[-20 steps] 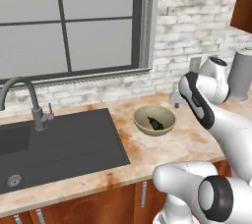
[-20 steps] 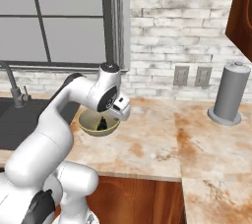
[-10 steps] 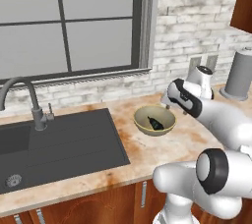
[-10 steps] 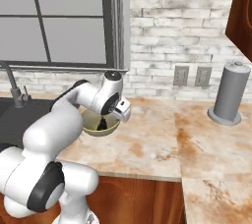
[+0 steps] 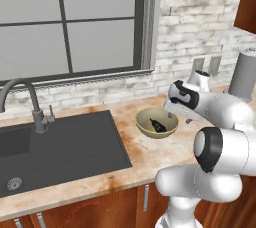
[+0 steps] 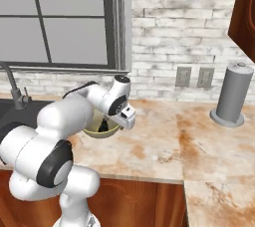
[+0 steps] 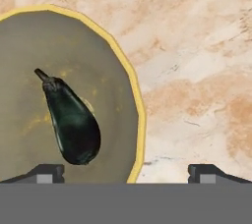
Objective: Move the glass cup from next to the sink to the open cabinet. Then, move the bowl with the eggplant to the fridge to clear the area for faucet cleaning.
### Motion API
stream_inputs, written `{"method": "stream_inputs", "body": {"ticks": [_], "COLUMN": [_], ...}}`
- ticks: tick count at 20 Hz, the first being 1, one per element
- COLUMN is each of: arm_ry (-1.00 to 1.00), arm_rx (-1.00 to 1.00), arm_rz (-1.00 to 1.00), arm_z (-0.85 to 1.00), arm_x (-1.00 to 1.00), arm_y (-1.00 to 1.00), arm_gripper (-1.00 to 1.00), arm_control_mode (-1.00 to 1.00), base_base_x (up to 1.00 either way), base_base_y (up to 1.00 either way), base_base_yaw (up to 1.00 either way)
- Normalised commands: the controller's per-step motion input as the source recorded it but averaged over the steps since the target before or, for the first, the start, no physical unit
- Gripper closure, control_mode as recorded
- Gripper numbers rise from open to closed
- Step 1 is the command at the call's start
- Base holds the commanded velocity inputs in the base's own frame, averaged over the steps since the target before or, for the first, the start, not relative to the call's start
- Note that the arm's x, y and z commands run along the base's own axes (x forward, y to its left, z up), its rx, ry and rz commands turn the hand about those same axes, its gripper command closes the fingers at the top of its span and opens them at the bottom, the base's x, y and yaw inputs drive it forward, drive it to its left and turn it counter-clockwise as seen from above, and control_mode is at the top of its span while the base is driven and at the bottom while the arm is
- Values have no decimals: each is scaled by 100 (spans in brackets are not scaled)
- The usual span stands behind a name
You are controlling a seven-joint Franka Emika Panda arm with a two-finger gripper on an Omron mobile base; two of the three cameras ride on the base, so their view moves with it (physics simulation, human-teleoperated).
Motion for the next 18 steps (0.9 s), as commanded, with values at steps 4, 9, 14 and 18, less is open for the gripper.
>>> {"method": "stream_inputs", "body": {"ticks": [4,9,14,18], "arm_ry": [8,2,0,0], "arm_rx": [6,4,10,6], "arm_rz": [0,0,0,0], "arm_z": [-14,-26,-35,-37], "arm_x": [0,14,15,9], "arm_y": [-4,0,0,0], "arm_gripper": [-100,-100,-100,100], "arm_control_mode": [-100,-100,-100,-100], "base_base_x": [0,0,0,0], "base_base_y": [0,0,0,0], "base_base_yaw": [0,0,0,0]}}
